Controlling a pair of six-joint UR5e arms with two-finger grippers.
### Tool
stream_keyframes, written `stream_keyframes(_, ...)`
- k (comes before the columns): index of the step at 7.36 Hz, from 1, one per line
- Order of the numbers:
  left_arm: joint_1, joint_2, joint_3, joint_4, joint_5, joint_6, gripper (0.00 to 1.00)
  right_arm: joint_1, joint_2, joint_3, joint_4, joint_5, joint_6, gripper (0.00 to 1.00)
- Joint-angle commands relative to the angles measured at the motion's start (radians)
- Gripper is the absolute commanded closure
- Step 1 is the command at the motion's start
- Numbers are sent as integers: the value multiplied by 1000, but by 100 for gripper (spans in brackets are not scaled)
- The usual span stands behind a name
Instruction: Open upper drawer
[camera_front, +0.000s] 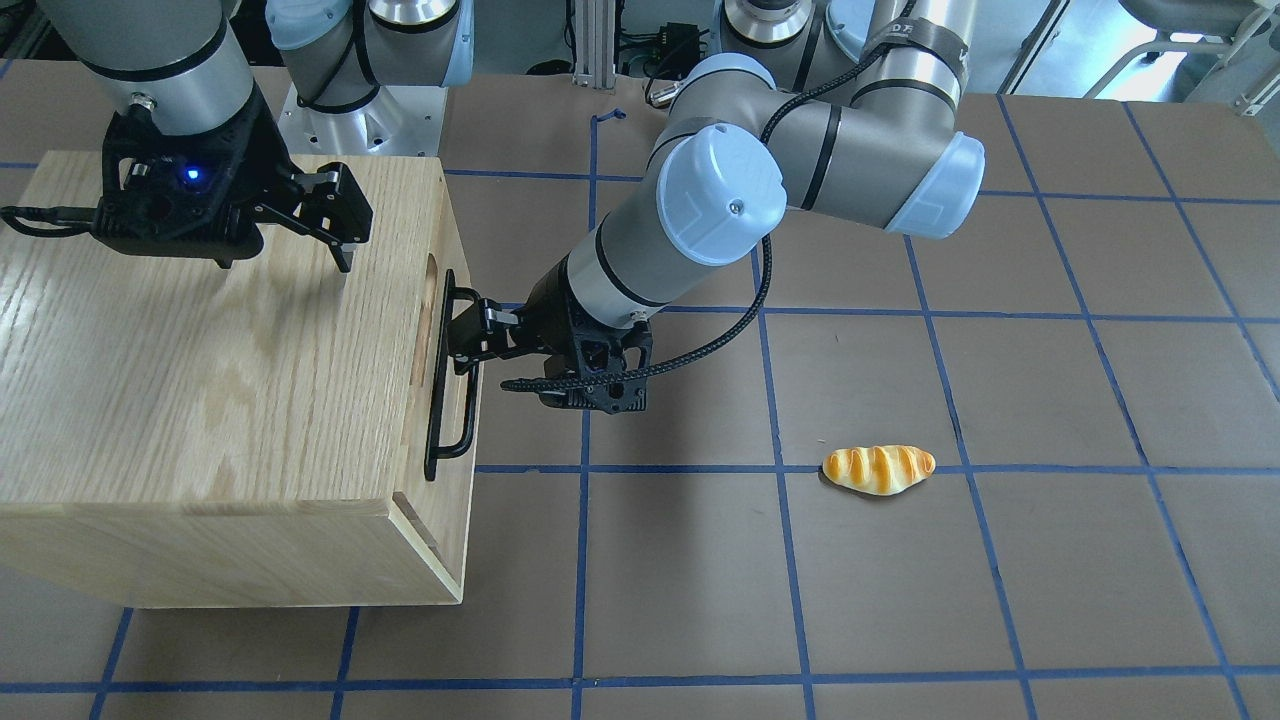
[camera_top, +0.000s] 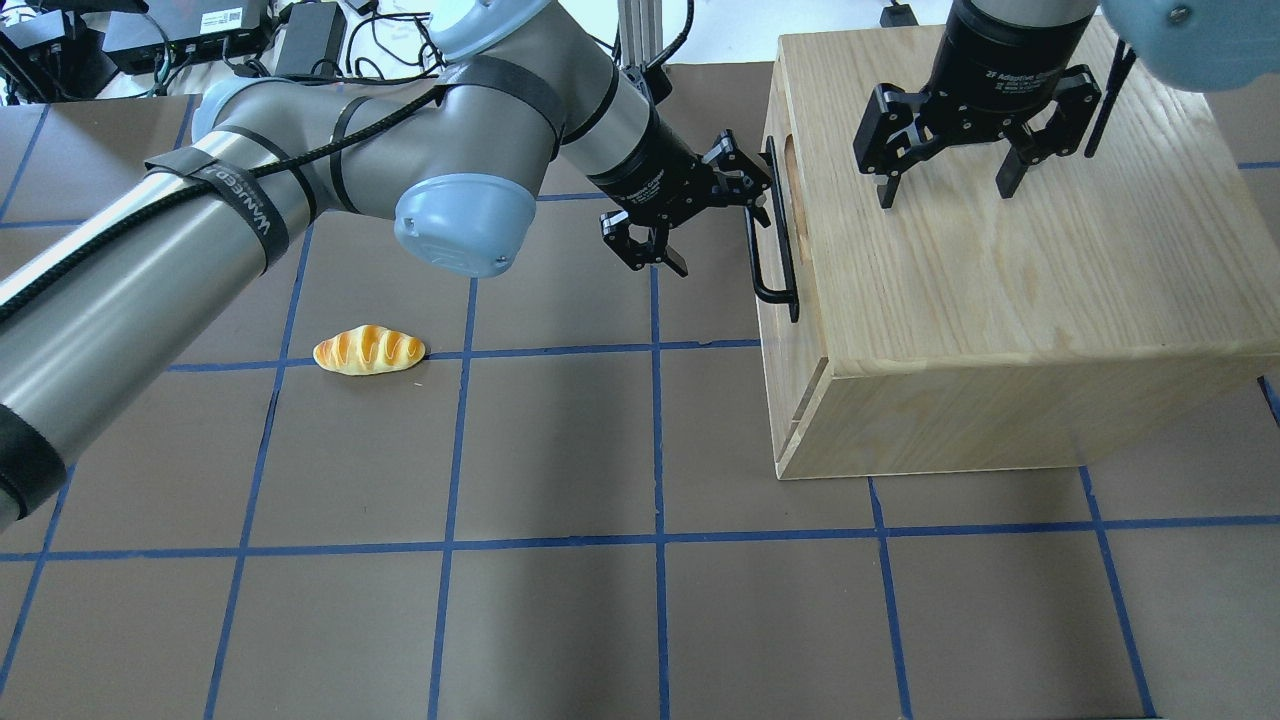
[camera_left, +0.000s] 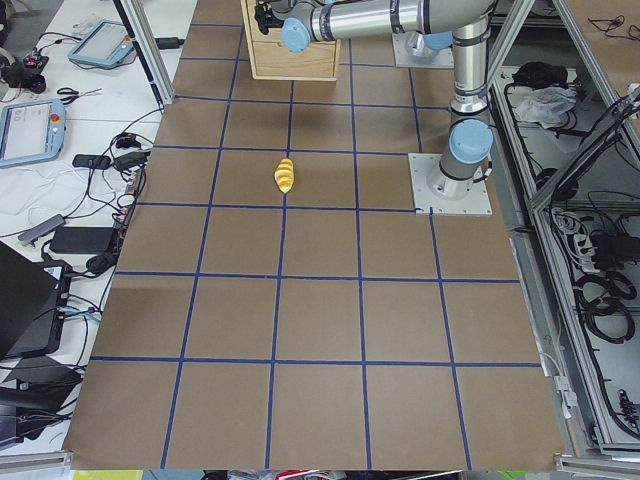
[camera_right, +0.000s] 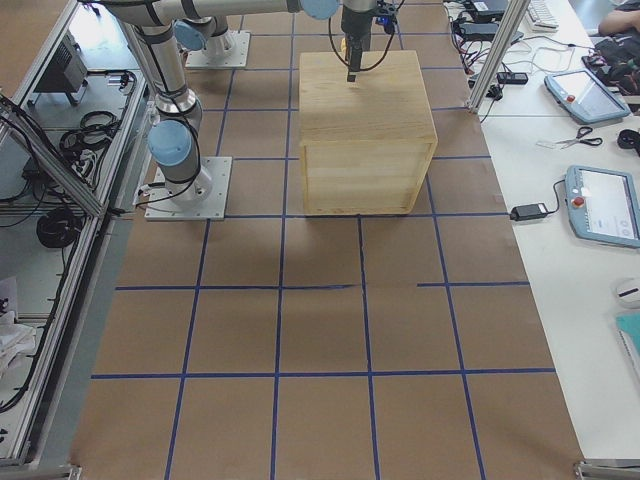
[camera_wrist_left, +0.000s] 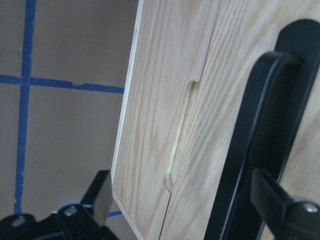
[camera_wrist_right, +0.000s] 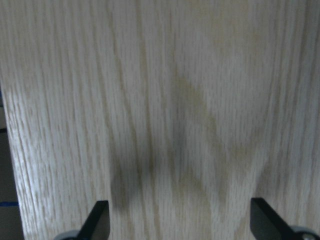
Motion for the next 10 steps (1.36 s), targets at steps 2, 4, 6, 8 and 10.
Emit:
stream_keyframes(2, -9, -14, 0, 21, 13, 18, 0, 1, 0, 1, 0, 0, 0, 0)
stream_keyframes(4, -9, -14, 0, 41, 32, 46, 0, 1, 0, 1, 0, 0, 1, 0)
stream_keyframes(6, -8, -14, -1, 41, 73, 79, 0, 1, 0, -1, 0, 0, 1, 0)
stream_keyframes(8, -9, -14, -1, 41, 99, 92, 0, 1, 0, 1, 0, 0, 0, 0)
stream_keyframes(10, -8, -5, -3, 41, 104, 106, 0, -1, 0, 1, 0, 0, 0, 0)
